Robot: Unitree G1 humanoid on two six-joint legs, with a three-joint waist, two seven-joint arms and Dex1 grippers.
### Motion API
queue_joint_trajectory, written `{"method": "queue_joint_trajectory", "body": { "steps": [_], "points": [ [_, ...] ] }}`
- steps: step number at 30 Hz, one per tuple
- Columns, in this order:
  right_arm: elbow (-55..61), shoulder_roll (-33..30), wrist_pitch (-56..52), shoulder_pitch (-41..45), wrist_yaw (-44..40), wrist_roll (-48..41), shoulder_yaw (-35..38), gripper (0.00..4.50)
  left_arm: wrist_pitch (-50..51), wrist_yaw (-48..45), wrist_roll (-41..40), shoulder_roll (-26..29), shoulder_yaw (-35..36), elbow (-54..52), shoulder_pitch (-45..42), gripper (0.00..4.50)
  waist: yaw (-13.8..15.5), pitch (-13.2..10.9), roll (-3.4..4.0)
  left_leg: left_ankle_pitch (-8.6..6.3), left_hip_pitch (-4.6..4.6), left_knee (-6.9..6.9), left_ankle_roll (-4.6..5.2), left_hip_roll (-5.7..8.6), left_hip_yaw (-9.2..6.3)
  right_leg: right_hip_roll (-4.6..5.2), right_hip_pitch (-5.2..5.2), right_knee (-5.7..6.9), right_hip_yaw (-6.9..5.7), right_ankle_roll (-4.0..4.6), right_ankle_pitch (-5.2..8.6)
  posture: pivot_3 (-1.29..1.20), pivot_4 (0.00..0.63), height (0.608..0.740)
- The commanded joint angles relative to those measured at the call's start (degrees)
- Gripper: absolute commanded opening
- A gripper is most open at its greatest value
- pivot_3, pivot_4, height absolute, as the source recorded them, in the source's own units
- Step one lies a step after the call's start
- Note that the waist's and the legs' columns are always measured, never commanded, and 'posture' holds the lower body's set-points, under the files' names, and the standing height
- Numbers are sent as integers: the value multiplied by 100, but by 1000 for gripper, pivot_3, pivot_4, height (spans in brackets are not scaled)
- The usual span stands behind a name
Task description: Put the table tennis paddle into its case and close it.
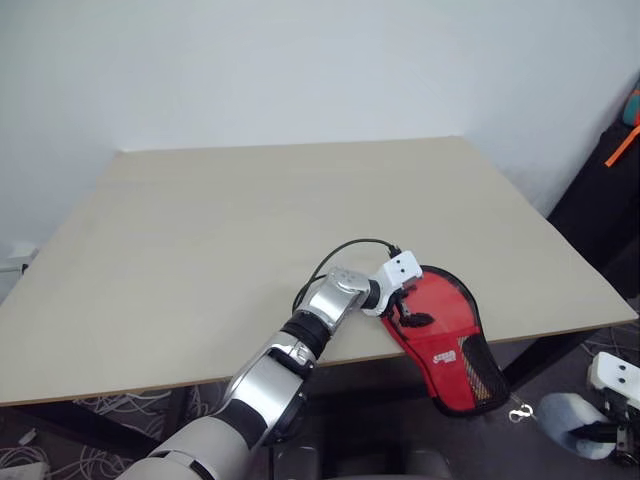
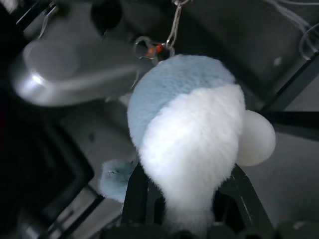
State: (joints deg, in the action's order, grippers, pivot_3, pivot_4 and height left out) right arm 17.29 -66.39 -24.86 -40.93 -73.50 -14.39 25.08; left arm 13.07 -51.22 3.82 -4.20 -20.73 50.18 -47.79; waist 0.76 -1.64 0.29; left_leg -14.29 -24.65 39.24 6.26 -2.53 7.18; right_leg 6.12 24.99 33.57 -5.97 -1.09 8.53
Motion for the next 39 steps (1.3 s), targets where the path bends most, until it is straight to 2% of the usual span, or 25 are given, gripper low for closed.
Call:
{"method": "queue_joint_trajectory", "body": {
  "steps": [1,4,5,6,7,8,9,10,11,12,13,14,15,16,17,18,19,21,23,27,34,35,39],
  "points": [
    [345,74,260,-464,-402,160,448,353,182,113,187,67,-56,500,166,4500,1,2,4,0,1,-2,0,-1,-9,-1,-8,-4,-5,0,0,0,0,740],
    [615,214,252,-632,-484,30,485,352,157,146,187,34,-36,549,152,4500,18,12,-5,-1,-4,-16,0,-6,-32,0,-53,-5,-9,0,0,0,0,740],
    [787,276,210,-683,-513,-45,477,352,147,153,187,28,-29,564,149,4500,62,18,-33,-1,-5,-47,0,-5,-18,5,-68,71,49,-6,7,0,0,740],
    [964,333,166,-736,-540,-110,467,352,139,158,188,24,-24,581,143,4500,105,23,-62,-1,7,-63,0,2,12,18,-64,165,85,-46,59,0,0,740],
    [1184,398,136,-844,-606,-194,469,352,126,167,191,24,-20,602,136,4500,158,6,-127,-1,35,-69,0,6,52,33,-55,309,152,-33,192,0,0,740],
    [1390,456,119,-952,-675,-262,478,352,113,178,193,25,-14,626,128,4500,185,3,-140,-7,118,-83,-14,14,144,65,-49,414,224,-29,312,0,0,740],
    [1603,510,93,-1040,-699,-295,472,352,102,205,198,28,-3,661,112,4500,217,0,-131,-30,197,-58,-50,19,161,73,-28,421,219,-12,360,0,0,740],
    [1772,554,61,-1075,-675,-311,448,352,93,228,203,30,8,694,96,4500,222,-2,-115,-103,201,-22,-148,37,119,77,-32,394,176,-8,363,0,0,740],
    [1914,585,-20,-1036,-588,-331,388,352,87,241,205,30,21,718,83,4500,216,5,-76,-153,196,54,-232,105,1,79,-46,373,105,-7,363,0,0,740],
    [2002,605,-87,-997,-524,-342,347,352,82,247,207,28,32,738,71,4500,211,1,-31,-187,207,131,-257,108,-115,82,-70,350,31,-7,363,0,0,740],
    [2048,614,-175,-885,-410,-332,253,352,75,249,209,26,42,753,62,4500,182,6,19,-225,206,187,-196,103,-282,83,-95,327,-98,-8,363,0,0,740],
    [2059,614,-235,-776,-323,-304,159,352,69,252,211,23,48,768,53,4500,140,34,77,-256,188,238,-153,107,-408,84,-182,273,-236,-11,361,0,0,740],
    [2047,600,-249,-678,-250,-233,35,352,59,256,215,22,51,784,43,4500,107,63,90,-282,185,234,-132,96,-486,70,-269,197,-309,-28,353,0,0,740],
    [2037,581,-255,-598,-184,-163,-86,352,47,261,220,22,51,803,32,4500,82,77,53,-287,183,194,-123,95,-483,72,-279,180,-300,-50,360,0,0,740],
    [2036,562,-283,-506,-109,-109,-227,352,34,267,225,20,52,824,19,4500,81,88,-32,-292,179,169,-109,112,-443,71,-276,268,-182,-94,388,0,0,740],
    [2040,551,-322,-411,-31,-70,-348,352,25,271,227,18,55,843,4,4500,107,78,-56,-289,180,168,-96,167,-395,80,-317,418,16,-142,442,0,0,740],
    [2016,492,-438,-279,100,48,-513,352,18,273,228,20,61,856,-9,4500,118,75,-57,-290,197,162,-93,198,-388,72,-318,458,121,-161,540,0,0,740],
    [1912,404,-500,-95,216,207,-722,352,17,264,224,28,76,867,-27,4500,117,76,-48,-289,260,113,-96,232,-377,73,-289,397,145,-161,553,0,0,740],
    [1760,411,-507,53,285,228,-740,352,17,256,222,36,81,874,-35,4500,117,76,-46,-287,264,87,-97,234,-370,77,-290,370,137,-160,551,0,0,740],
    [1506,412,-632,355,491,274,-720,1704,-8,246,241,53,62,876,-10,4500,115,79,-44,-277,276,90,-77,227,-370,74,-313,324,95,-154,533,0,0,740],
    [1696,423,-900,738,165,-311,-90,4265,-53,248,231,59,85,926,-48,4500,117,80,-43,-297,245,93,-40,226,-372,82,-309,255,73,-182,507,0,0,740],
    [1764,450,-1026,862,110,-535,59,4468,-58,250,224,66,100,940,-70,4500,117,81,-42,-296,235,92,-40,222,-373,78,-307,240,69,-183,494,0,0,740],
    [1904,468,-1583,1511,118,-1334,460,4468,-92,265,201,94,151,1006,-147,4500,115,80,-44,-296,206,94,-38,220,-374,76,-286,216,67,-186,466,0,0,740]
  ]
}}
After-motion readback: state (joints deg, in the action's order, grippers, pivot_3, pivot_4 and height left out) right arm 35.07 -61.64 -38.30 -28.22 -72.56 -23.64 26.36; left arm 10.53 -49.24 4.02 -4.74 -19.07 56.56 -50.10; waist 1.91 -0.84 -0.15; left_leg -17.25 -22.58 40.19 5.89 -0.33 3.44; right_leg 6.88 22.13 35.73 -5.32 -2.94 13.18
